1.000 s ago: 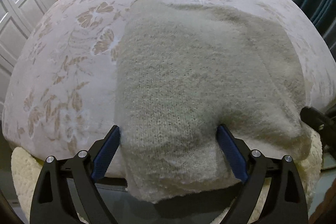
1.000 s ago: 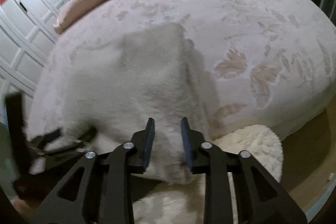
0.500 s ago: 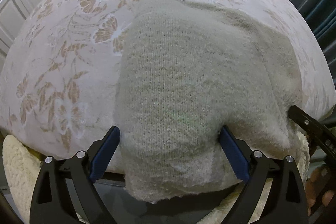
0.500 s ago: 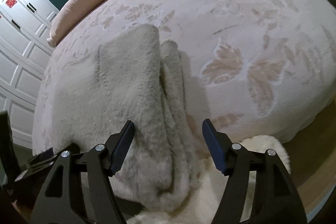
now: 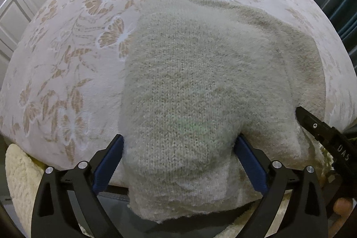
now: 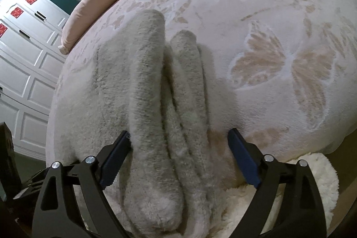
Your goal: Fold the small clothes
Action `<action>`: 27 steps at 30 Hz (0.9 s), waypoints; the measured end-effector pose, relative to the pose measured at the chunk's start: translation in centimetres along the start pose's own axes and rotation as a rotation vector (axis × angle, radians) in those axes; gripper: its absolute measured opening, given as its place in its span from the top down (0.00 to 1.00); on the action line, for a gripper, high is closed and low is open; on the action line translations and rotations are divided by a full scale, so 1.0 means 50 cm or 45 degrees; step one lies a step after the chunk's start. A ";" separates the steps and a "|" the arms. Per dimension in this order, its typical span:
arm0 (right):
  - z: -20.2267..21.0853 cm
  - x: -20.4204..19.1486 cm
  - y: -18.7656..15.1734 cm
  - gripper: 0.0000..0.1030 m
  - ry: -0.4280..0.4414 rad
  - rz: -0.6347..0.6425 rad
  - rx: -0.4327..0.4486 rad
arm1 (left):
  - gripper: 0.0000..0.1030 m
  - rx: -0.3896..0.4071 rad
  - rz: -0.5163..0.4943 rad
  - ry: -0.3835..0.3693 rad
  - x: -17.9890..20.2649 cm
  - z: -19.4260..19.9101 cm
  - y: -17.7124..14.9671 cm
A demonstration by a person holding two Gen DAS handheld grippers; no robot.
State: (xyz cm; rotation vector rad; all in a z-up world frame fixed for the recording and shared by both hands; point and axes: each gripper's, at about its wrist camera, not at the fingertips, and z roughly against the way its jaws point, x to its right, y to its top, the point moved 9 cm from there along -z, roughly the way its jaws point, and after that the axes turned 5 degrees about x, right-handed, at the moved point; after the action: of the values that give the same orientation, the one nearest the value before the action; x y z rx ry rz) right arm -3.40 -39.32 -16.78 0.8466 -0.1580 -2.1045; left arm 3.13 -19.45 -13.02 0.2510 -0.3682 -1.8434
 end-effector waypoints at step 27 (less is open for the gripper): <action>-0.044 -0.037 0.032 0.16 0.268 -0.044 -0.028 | 0.05 0.073 0.102 -0.104 0.007 -0.071 0.074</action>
State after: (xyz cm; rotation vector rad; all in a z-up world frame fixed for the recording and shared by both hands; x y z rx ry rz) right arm -0.17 -38.55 -16.89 1.0567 -0.0089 -2.0294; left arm 7.59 -21.23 -14.92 0.1977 -0.4815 -1.7699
